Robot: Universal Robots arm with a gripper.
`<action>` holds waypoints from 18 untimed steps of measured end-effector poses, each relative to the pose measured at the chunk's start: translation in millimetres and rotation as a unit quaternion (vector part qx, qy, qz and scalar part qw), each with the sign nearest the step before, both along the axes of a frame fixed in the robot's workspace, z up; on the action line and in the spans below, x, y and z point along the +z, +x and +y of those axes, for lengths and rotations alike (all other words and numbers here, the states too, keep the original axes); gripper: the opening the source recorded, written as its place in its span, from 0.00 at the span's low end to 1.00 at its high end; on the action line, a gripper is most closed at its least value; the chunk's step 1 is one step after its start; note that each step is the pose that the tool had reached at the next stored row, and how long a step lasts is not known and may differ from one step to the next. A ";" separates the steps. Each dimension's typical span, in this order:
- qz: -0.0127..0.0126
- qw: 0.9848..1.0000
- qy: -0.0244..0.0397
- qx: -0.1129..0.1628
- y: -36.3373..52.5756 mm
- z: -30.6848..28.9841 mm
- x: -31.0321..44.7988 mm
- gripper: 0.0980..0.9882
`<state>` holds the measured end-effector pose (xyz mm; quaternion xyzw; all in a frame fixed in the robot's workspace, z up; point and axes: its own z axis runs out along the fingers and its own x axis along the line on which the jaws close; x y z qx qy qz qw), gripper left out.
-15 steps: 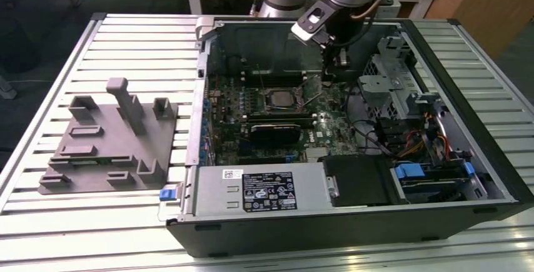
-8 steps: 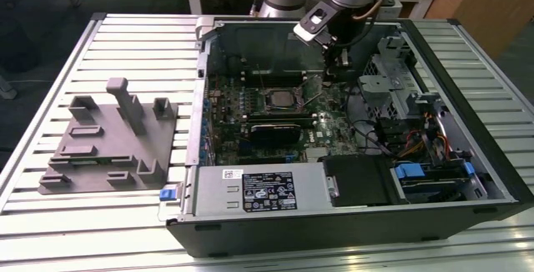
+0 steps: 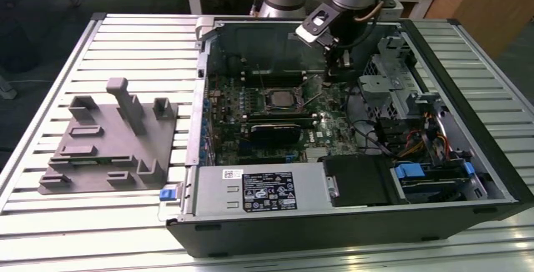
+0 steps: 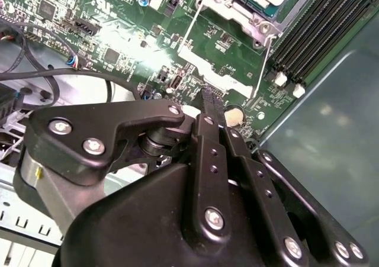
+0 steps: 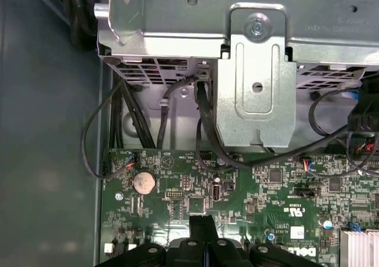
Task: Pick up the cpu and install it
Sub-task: 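Close the cpu cover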
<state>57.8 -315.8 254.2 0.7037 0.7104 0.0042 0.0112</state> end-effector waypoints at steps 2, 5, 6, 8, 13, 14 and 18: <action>0.000 1.000 0.000 0.000 0.8 0.3 -1.6 0.01; 0.001 1.000 0.000 0.000 1.2 0.7 -5.5 0.01; 0.001 1.000 0.000 0.000 1.4 0.9 -6.8 0.01; 0.001 1.000 0.000 0.000 1.4 1.1 -9.5 0.01; 0.002 1.000 0.000 0.000 0.5 1.2 -10.5 0.01; 0.002 1.000 0.000 0.000 -0.6 1.2 -10.5 0.01; 0.002 1.000 0.000 0.000 -5.7 1.2 -10.5 0.01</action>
